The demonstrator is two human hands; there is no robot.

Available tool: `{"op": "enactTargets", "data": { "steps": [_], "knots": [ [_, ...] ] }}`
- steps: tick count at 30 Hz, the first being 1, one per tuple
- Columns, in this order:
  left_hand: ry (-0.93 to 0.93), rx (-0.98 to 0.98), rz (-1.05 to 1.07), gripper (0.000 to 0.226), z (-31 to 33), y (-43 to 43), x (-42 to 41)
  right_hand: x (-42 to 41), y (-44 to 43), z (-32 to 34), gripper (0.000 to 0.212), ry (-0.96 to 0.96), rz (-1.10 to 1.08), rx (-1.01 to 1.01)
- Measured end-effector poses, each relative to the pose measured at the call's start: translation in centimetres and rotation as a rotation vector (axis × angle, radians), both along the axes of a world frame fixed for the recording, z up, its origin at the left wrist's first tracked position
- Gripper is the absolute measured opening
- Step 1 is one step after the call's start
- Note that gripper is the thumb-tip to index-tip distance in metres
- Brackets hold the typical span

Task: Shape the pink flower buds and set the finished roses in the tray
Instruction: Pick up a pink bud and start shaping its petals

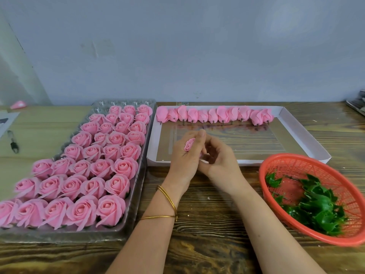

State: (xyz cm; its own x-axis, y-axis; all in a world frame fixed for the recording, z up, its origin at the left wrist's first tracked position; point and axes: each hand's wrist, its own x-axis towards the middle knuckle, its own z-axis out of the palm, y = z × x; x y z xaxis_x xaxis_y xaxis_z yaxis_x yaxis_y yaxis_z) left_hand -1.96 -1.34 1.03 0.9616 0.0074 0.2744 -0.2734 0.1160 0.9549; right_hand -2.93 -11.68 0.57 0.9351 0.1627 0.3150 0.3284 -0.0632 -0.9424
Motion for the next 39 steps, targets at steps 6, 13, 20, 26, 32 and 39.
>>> {"op": "enactTargets", "data": {
  "steps": [6,13,20,26,32,39],
  "knots": [
    [0.012,0.031,-0.03,0.028,0.07,-0.03,-0.09,-0.06,0.09,-0.13,0.032,-0.015,-0.05,-0.019],
    [-0.032,0.028,-0.023,0.027,-0.1,0.18,-0.01,-0.31,0.01,0.66,0.058,-0.059,0.062,0.01],
    [-0.019,0.044,-0.011,0.026,-0.15,0.09,-0.1,-0.29,-0.08,0.53,0.043,-0.022,0.026,-0.017],
    [0.069,-0.031,-0.011,0.046,-0.24,-0.03,0.03,-0.09,0.07,-0.02,0.039,0.03,-0.033,0.024],
    [0.011,-0.011,-0.013,0.025,-0.14,0.12,0.13,-0.19,0.08,0.3,0.043,-0.004,0.009,0.019],
    [-0.054,-0.002,-0.026,0.016,0.02,0.31,0.06,-0.34,-0.06,0.66,0.045,-0.011,0.075,0.012]
  ]
}}
